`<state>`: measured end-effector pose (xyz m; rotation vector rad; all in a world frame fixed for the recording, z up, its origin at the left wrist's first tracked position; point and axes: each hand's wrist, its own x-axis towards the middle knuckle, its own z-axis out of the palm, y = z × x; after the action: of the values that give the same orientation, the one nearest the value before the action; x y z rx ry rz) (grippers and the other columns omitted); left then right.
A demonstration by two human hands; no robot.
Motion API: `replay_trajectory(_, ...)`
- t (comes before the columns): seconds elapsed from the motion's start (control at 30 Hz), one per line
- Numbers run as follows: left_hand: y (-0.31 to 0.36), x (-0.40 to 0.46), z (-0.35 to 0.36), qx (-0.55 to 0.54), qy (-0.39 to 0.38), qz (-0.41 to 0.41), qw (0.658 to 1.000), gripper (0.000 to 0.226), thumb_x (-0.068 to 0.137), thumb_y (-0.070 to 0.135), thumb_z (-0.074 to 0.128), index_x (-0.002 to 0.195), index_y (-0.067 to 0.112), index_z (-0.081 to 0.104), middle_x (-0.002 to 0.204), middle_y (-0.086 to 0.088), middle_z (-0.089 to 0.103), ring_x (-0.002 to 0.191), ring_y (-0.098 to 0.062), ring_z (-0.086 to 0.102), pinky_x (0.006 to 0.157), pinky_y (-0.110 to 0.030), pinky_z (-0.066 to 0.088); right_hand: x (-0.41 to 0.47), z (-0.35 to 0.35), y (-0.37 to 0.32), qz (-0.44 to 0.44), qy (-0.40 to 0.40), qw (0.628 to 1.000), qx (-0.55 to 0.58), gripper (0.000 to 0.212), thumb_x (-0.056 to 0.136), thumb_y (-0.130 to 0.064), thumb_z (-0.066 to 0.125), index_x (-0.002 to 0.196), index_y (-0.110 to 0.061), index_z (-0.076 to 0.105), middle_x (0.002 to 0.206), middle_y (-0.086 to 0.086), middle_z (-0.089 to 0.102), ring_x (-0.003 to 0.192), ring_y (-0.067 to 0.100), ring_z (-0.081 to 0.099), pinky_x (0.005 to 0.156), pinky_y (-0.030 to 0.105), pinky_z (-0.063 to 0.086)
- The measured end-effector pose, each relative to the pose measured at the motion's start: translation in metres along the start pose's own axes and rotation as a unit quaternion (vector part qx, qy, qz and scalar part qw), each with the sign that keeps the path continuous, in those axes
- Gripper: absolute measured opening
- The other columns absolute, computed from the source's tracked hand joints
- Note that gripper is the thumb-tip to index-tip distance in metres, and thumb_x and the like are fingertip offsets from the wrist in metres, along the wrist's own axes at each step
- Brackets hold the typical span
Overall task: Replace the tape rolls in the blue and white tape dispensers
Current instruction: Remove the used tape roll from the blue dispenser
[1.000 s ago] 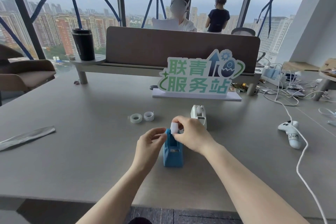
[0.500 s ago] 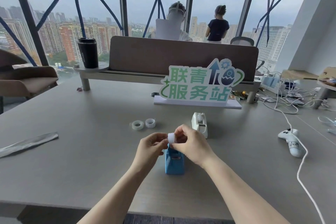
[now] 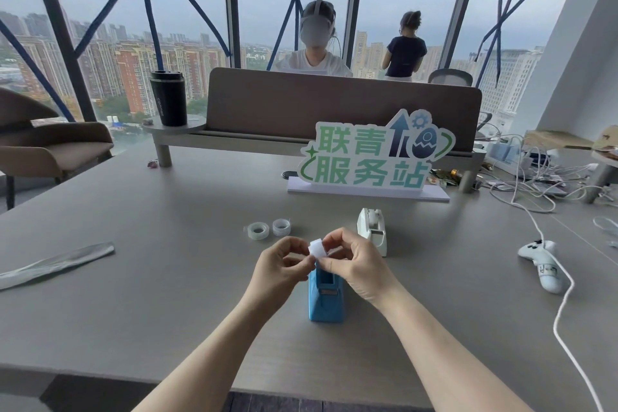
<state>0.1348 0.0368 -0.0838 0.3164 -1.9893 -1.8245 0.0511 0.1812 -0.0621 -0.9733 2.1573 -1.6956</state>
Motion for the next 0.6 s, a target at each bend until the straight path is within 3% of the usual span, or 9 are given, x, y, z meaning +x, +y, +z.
replay_trajectory(0.1,0.000,0.001,-0.004,0.003,0.014,0.015,1.000,0.009,0.083,0.008,0.071,0.089,0.005,0.065,0.080,-0.023,0.071,0.071,-0.017,0.066,0.065,-0.025,0.056,0.001,0.002,-0.005,0.003,-0.011,1.000,0.022,0.016,0.077,-0.019,0.079,0.086,-0.012,0.068,0.077,0.002,0.071,0.071,0.010,0.065,0.070,0.029,0.053)
replay_trajectory(0.17,-0.001,0.002,-0.007,0.000,0.026,0.017,1.000,0.008,0.084,0.008,0.071,0.088,0.005,0.065,0.082,-0.023,0.071,0.072,-0.018,0.066,0.065,-0.027,0.056,0.004,0.005,-0.009,0.004,-0.017,0.999,0.033,0.017,0.078,-0.020,0.079,0.087,-0.009,0.069,0.076,0.006,0.071,0.072,0.012,0.066,0.071,0.029,0.053)
replay_trajectory(0.4,0.003,0.004,-0.023,0.006,0.024,0.016,1.000,0.008,0.085,0.009,0.070,0.088,0.015,0.070,0.075,-0.007,0.071,0.070,-0.013,0.066,0.063,-0.024,0.057,0.014,0.014,-0.007,0.006,-0.014,1.000,-0.001,0.014,0.080,-0.025,0.077,0.084,-0.012,0.076,0.081,0.013,0.074,0.072,0.020,0.064,0.072,0.034,0.052)
replay_trajectory(0.5,-0.007,0.009,-0.038,0.015,0.085,-0.004,0.996,0.005,0.084,0.011,0.071,0.086,0.015,0.070,0.071,-0.008,0.067,0.066,-0.015,0.063,0.060,-0.026,0.055,0.026,0.020,-0.002,0.008,0.035,0.989,-0.144,0.023,0.082,-0.036,0.073,0.074,-0.015,0.071,0.077,0.000,0.068,0.068,0.012,0.060,0.068,0.028,0.049)
replay_trajectory(0.6,-0.025,0.015,-0.061,0.048,0.170,-0.029,0.984,0.006,0.083,0.017,0.072,0.089,0.015,0.071,0.073,-0.007,0.067,0.066,-0.019,0.062,0.064,-0.036,0.055,0.041,0.035,-0.006,-0.030,-0.007,0.945,-0.326,0.024,0.081,-0.035,0.067,0.070,-0.014,0.065,0.087,-0.002,0.066,0.081,0.020,0.061,0.076,0.033,0.050)
